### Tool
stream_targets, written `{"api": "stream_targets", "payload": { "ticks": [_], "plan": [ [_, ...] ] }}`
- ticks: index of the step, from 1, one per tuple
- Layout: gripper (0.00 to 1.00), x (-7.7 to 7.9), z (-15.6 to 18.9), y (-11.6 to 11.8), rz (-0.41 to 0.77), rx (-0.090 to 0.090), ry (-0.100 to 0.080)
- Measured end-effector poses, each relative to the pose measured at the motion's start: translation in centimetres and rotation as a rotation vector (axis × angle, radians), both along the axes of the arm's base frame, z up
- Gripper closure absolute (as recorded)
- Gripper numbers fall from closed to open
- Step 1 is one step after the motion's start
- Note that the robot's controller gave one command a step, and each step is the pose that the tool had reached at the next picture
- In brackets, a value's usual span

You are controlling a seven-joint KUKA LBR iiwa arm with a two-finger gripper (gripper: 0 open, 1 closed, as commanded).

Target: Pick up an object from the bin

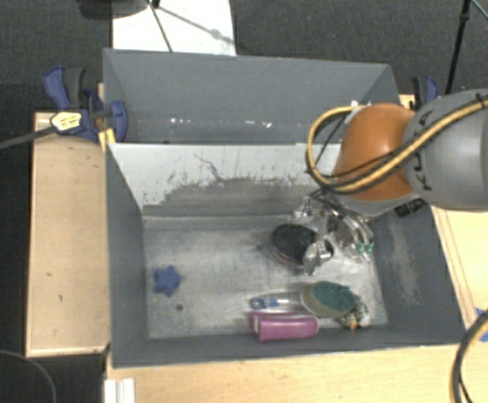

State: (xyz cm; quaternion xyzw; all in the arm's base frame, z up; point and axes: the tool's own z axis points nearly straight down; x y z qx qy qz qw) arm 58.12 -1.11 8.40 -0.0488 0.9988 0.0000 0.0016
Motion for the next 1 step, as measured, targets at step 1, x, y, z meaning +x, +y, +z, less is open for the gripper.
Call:
{"api": "stream_targets", "payload": {
  "ticks": [1],
  "plan": [
    [1.0,-0.86,14.5,0.51,-0.002,0.0,-0.007]
  ]
}}
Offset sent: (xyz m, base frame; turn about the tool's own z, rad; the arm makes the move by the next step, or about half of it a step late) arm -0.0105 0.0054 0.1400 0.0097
